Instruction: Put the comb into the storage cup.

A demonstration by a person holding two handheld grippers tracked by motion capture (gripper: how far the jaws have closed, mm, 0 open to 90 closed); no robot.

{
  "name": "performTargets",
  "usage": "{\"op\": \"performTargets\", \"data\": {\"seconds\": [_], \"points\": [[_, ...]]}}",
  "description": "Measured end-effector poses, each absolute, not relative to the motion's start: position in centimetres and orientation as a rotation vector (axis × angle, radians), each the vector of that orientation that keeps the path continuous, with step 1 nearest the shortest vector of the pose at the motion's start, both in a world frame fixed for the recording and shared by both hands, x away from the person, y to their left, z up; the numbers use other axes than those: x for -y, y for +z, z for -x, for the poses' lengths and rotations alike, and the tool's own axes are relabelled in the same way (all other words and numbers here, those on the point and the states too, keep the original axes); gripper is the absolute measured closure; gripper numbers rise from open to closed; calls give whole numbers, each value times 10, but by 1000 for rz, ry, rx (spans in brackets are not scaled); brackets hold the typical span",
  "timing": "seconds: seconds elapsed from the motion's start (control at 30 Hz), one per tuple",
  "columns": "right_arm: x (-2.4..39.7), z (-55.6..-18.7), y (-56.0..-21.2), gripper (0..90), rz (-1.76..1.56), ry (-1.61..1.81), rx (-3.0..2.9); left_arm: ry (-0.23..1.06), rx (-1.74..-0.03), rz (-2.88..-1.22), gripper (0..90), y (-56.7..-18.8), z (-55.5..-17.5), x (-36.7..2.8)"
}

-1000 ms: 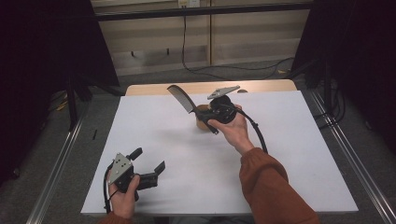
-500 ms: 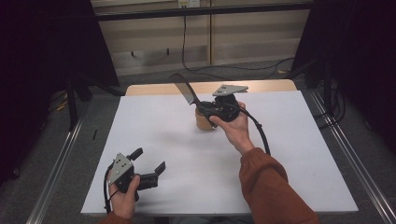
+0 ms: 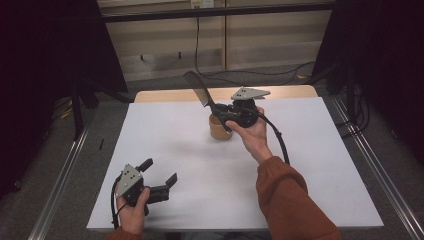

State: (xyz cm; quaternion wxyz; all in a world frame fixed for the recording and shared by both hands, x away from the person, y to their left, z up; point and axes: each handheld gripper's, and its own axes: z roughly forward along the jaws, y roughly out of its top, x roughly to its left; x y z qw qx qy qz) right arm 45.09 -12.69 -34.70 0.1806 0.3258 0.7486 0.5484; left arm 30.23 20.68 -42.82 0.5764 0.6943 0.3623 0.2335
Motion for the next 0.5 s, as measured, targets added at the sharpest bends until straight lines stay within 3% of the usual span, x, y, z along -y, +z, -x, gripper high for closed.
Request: {"op": "performTargets", "data": {"seconds": [0.5], "points": [[129, -472, -335, 728, -949, 1550, -2068, 542, -848, -1621, 11, -429, -303, -207]]}}
